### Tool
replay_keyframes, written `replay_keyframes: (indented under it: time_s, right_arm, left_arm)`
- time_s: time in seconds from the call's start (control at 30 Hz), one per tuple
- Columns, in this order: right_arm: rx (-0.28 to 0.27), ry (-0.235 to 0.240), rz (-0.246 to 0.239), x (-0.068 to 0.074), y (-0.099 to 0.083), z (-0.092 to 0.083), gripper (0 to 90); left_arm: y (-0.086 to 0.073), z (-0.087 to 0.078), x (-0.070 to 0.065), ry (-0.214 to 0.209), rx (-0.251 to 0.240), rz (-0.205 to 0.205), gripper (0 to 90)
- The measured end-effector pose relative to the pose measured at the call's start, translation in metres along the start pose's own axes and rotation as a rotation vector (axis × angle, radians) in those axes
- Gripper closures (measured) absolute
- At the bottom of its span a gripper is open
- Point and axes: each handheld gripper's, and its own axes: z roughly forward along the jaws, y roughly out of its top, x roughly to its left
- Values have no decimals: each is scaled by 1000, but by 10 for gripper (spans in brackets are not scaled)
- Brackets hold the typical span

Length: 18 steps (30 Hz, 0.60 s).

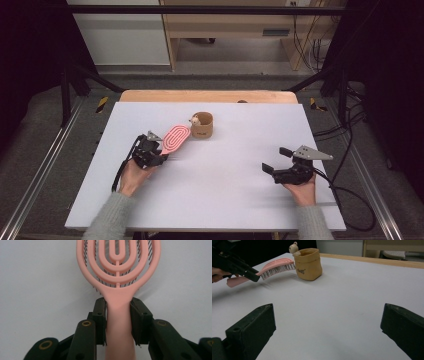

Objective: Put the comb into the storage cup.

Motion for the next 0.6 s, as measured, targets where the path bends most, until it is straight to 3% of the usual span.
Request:
replay_keyframes:
  time_s: [0.6]
  right_arm:
    - [2,1,0,0,0,1,3]
  left_arm:
    - [-9,-20,4,14,-51,-20,684]
